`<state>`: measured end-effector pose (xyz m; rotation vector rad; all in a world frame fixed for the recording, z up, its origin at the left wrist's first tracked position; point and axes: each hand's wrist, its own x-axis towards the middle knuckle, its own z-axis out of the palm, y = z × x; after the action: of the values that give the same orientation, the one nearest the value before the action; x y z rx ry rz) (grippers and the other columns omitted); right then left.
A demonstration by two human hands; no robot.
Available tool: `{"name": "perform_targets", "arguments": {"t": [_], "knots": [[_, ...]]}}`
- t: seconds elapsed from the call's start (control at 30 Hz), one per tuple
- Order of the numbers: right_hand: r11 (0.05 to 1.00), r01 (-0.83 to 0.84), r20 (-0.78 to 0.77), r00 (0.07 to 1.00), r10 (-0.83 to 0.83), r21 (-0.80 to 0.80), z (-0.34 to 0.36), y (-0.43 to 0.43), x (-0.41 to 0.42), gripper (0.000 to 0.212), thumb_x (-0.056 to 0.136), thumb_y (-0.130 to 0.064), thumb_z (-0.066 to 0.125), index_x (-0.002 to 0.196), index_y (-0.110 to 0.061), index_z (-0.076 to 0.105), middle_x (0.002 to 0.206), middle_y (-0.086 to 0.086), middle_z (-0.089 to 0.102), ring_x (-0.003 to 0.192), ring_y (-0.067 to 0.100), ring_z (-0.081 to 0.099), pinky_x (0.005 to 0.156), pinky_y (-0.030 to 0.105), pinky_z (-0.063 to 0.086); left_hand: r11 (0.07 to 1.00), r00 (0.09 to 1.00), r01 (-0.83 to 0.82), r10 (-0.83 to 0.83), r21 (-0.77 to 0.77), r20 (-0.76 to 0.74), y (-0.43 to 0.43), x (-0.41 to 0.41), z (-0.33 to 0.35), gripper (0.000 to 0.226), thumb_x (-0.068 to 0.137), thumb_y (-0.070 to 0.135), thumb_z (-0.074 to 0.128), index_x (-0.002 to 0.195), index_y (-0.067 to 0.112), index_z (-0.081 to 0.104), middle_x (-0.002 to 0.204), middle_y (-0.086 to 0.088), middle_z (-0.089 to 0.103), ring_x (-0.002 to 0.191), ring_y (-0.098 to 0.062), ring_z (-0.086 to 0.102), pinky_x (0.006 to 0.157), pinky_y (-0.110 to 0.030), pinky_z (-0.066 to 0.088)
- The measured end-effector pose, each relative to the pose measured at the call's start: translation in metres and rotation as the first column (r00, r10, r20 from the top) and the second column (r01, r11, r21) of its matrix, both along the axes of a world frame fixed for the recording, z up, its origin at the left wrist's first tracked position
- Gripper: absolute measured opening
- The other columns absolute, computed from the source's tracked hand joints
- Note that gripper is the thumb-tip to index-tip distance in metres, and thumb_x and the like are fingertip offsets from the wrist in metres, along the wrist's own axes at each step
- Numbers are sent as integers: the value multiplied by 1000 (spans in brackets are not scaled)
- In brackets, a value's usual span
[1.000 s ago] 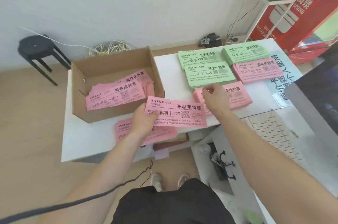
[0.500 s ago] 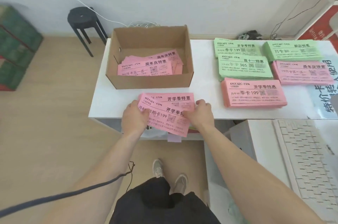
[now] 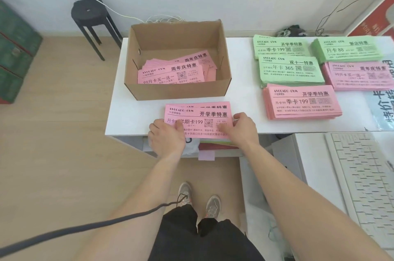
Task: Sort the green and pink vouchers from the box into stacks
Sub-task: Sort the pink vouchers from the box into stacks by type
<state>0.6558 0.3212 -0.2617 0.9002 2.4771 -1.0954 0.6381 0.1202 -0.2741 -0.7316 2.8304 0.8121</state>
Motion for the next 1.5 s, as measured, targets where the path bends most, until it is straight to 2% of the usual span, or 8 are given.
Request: {"name": "perform_targets", "arguments": {"t": [0.1,0.37,0.67,0.83,1.0,1.13,1.3,1.5], "knots": [[999,15,52,999,-17,33,8,-8,-9,69,67,-62,83,108,-15,53,110,1,65,95,24,66,78,40,56,999,1000,-2,2,41,16,-1,-3,4,69,90,54,63,129,1,43,128,-19,53,121,-40,50,96,-48,43],[994,67,175,981,-81,88,10,-19,-17,90,55,-63,91,121,-15,52,124,7,58,112,31,62,90,48,56,987,975,159,-151,-32,165,-7,-9,14,68,89,53,61,128,-1,46,127,-16,50,121,-37,46,95,-45,43],[980,191,97,976,-195,51,8,-29,17,95,66,-47,93,131,-5,38,134,17,43,116,39,58,87,43,50,976,970,57,-105,212,220,-5,3,26,65,89,35,72,129,-1,36,132,-17,38,103,-38,57,82,-37,43],[964,253,49,967,-250,-84,10,-28,21,84,66,-33,96,122,-6,40,122,12,57,109,34,62,83,42,52,954,982,-21,-37,298,188,-7,2,30,55,87,30,73,122,1,42,122,-13,57,96,-32,61,81,-37,51],[961,153,35,988,-149,-230,6,-19,22,43,69,-25,94,98,-19,63,103,-1,74,92,21,70,84,43,60,903,980,-39,-49,427,193,-17,-4,38,30,91,22,61,115,4,58,93,-5,70,65,-13,60,48,-22,46],[943,64,-175,976,-126,-327,9,-11,23,43,72,-15,91,106,-22,66,102,-8,75,95,15,72,85,37,60,843,988,72,-132,534,75,-30,-7,41,23,88,10,69,109,17,65,103,-3,72,91,-20,70,80,-32,56],[923,-13,-410,898,-159,-385,26,-7,1,36,74,-11,89,96,-25,65,91,-10,74,88,5,70,75,25,56,776,981,190,-128,601,-145,-37,-20,45,31,86,1,72,103,26,61,103,5,72,95,-12,67,84,-29,53],[909,-91,-429,897,-102,-406,9,-1,-14,40,70,-13,94,98,-19,66,91,-7,76,86,5,72,73,20,56,793,986,168,-131,586,-105,-37,-33,29,35,84,-2,69,108,20,58,98,6,68,89,-11,64,72,-19,47]]}}
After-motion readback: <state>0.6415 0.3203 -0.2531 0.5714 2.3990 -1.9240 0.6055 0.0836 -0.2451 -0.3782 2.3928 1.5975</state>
